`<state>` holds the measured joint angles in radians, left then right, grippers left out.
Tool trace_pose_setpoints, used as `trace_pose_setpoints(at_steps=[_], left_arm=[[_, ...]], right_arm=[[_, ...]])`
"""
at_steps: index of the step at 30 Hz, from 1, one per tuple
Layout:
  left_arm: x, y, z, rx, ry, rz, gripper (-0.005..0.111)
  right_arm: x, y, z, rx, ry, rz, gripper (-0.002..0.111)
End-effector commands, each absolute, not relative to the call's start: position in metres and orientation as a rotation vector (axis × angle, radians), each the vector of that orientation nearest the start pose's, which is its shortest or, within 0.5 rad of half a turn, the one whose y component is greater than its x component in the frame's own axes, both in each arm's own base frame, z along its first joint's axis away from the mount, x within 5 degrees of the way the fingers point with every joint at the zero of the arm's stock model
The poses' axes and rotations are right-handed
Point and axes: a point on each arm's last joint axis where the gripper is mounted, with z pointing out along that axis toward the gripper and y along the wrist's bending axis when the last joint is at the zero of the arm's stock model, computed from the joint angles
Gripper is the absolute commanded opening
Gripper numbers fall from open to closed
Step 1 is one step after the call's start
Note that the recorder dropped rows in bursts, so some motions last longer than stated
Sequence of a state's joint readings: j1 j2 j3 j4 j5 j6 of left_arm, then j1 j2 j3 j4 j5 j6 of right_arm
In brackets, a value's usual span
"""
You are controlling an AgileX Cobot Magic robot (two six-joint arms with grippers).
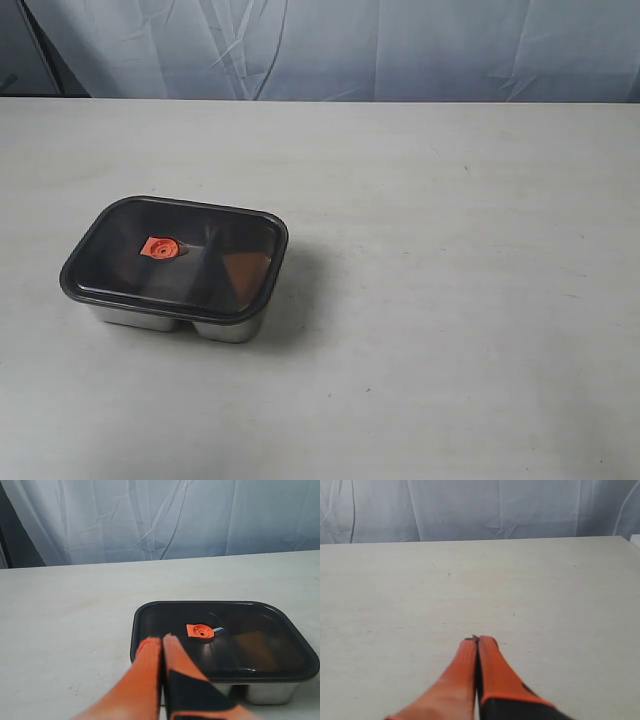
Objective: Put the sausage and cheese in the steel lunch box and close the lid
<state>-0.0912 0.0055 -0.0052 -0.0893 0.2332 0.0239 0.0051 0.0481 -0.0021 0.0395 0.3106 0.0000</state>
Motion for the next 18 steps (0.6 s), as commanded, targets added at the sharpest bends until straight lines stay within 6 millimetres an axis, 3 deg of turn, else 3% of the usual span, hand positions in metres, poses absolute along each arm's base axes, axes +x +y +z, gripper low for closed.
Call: trace_pose_setpoints(at_steps=[1, 18], left_arm=[[0.0551, -0.0071, 0.1920, 0.029, 1.719, -0.144, 0.000], [0.0551, -0.0069, 0.1920, 0.039, 1.718, -0.131, 0.000]], right_arm=[[0.0570, 0.0012, 0.1833, 0.029, 1.831, 0.041, -0.001], [0.0570, 0.0012, 0.1833, 0.029, 1.831, 0.041, -0.001]])
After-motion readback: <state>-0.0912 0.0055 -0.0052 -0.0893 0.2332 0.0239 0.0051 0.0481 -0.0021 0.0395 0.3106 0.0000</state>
